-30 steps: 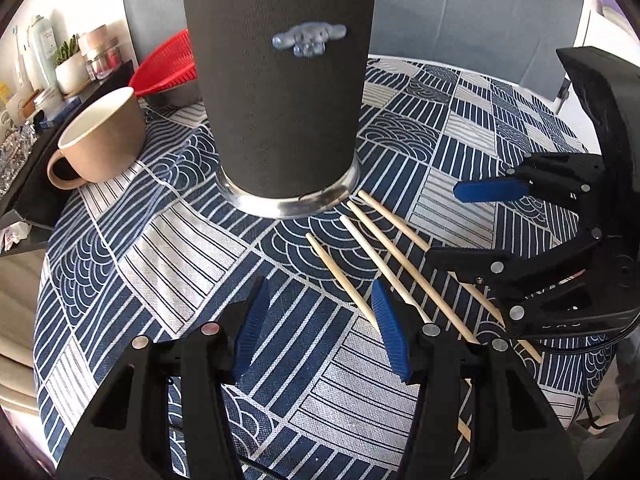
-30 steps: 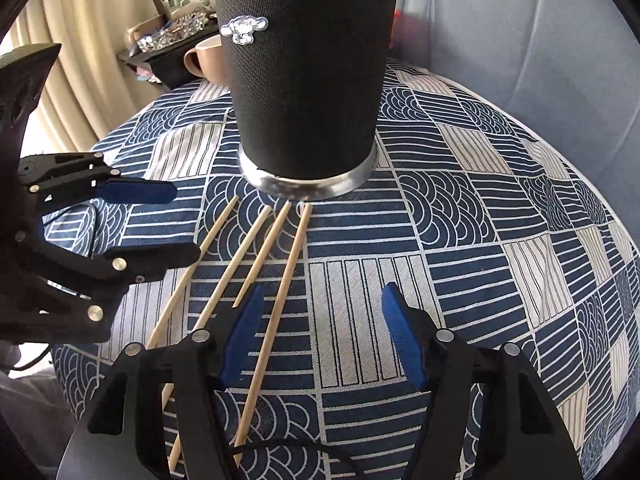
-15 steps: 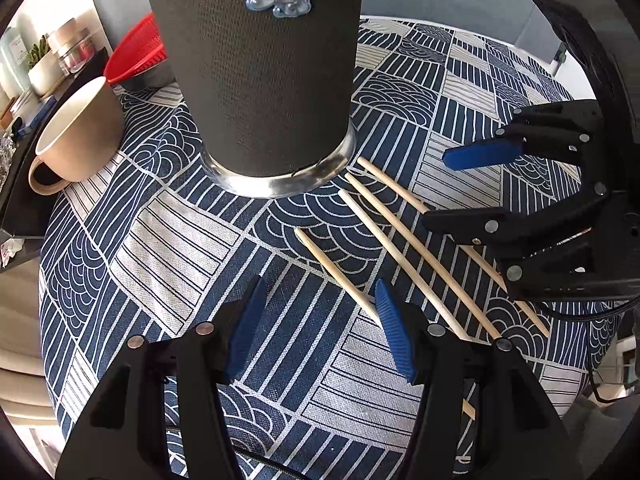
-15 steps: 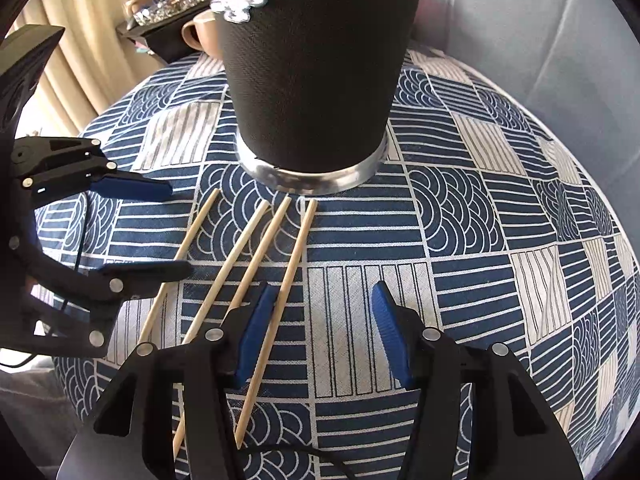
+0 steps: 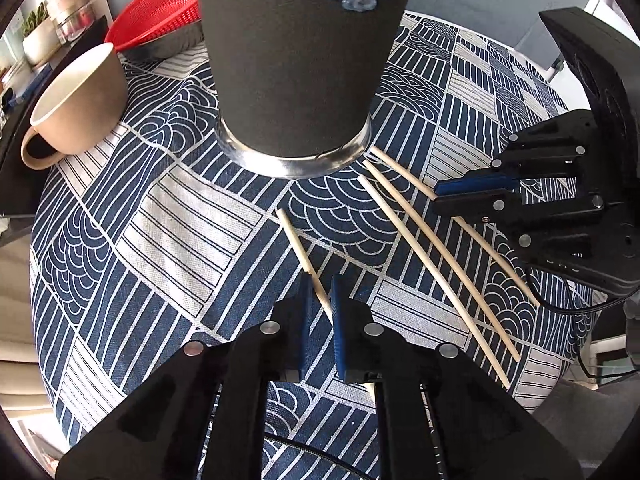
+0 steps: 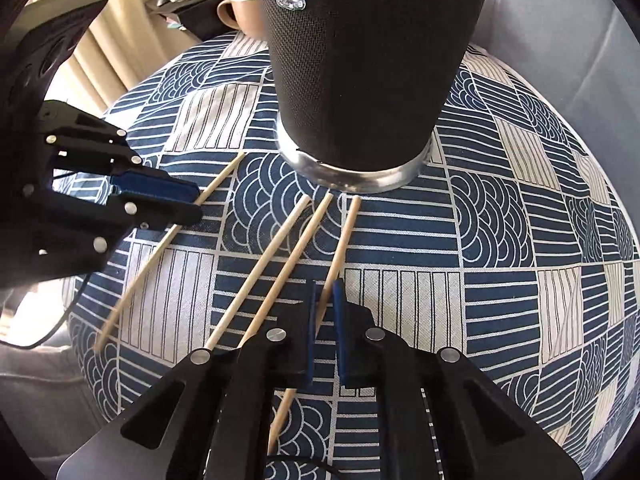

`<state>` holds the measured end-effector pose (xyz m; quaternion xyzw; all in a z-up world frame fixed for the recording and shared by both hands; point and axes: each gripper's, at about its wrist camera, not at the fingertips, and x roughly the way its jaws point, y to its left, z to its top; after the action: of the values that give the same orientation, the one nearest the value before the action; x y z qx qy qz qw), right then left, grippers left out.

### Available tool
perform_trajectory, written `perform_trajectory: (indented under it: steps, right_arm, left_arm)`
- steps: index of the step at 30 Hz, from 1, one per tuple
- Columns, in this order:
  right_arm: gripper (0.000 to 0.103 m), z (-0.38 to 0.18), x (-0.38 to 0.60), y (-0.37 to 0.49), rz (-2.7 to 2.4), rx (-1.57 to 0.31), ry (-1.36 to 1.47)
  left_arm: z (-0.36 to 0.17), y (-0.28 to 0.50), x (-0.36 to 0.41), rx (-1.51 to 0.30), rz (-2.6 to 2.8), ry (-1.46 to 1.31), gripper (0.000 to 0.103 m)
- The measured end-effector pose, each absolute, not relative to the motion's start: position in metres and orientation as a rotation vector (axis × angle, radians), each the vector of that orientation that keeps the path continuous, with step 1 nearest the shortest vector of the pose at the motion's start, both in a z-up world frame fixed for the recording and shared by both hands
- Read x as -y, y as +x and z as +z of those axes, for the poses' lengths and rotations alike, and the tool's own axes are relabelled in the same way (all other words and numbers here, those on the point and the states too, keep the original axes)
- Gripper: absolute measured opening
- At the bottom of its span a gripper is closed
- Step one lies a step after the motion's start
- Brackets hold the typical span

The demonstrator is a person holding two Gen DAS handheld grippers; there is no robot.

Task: Organize utensils
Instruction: 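Grasp another wooden chopstick with the right tool, then lift the chopstick with the right tool and carry it over the holder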

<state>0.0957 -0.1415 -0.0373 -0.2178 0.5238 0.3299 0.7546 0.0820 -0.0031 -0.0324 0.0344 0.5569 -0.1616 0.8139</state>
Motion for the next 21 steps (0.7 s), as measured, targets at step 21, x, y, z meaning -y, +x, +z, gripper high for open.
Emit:
perform_trajectory:
  steps: [21]
  right_arm:
    - [0.005, 0.010, 0.146, 0.061, 0.767, -0.858, -0.432]
  left_arm:
    - [-0.007, 0.073, -0.017, -1.025, -0.212, 0.025, 0.005]
